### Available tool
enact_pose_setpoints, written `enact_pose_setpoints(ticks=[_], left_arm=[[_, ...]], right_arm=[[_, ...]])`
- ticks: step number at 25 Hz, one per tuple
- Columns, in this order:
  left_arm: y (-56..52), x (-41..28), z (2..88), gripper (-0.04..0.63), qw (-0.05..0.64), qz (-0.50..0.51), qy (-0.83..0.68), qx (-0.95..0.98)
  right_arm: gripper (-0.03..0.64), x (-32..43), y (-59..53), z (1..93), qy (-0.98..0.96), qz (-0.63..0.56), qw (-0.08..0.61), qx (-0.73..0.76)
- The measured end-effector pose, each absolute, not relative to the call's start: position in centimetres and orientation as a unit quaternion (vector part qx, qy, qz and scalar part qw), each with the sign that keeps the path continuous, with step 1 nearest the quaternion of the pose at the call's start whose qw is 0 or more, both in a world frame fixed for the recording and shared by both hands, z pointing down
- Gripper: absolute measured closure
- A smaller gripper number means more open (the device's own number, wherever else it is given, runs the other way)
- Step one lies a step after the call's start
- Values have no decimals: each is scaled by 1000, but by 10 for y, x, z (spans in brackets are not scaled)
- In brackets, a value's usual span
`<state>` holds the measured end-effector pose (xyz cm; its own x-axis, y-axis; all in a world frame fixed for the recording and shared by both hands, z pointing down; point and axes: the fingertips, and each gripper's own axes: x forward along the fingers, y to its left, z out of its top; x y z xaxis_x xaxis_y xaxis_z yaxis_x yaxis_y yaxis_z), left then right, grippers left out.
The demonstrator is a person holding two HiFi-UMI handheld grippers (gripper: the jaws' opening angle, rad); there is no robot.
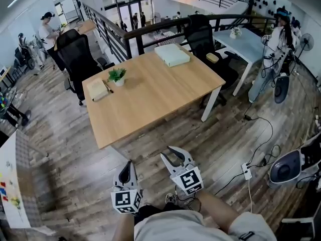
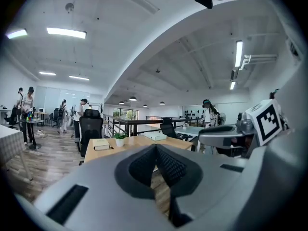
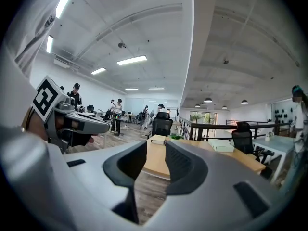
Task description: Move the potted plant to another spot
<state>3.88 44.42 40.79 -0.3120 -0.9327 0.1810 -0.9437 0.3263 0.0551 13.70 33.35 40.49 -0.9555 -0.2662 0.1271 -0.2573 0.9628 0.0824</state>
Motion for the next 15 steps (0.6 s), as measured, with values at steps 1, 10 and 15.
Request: enact_pose_setpoints(ticks=[1, 10, 15], left_arm=[[443, 34, 410, 584, 93, 32, -811, 576], [402, -23, 433, 584, 114, 26, -819, 562], [345, -78, 435, 584, 108, 19, -808, 579]], right_arm=[[488, 132, 327, 408, -989, -27, 67, 132], [434, 80, 280, 426, -989, -25, 88, 118], [407, 31, 236, 423, -987, -46, 103, 118]])
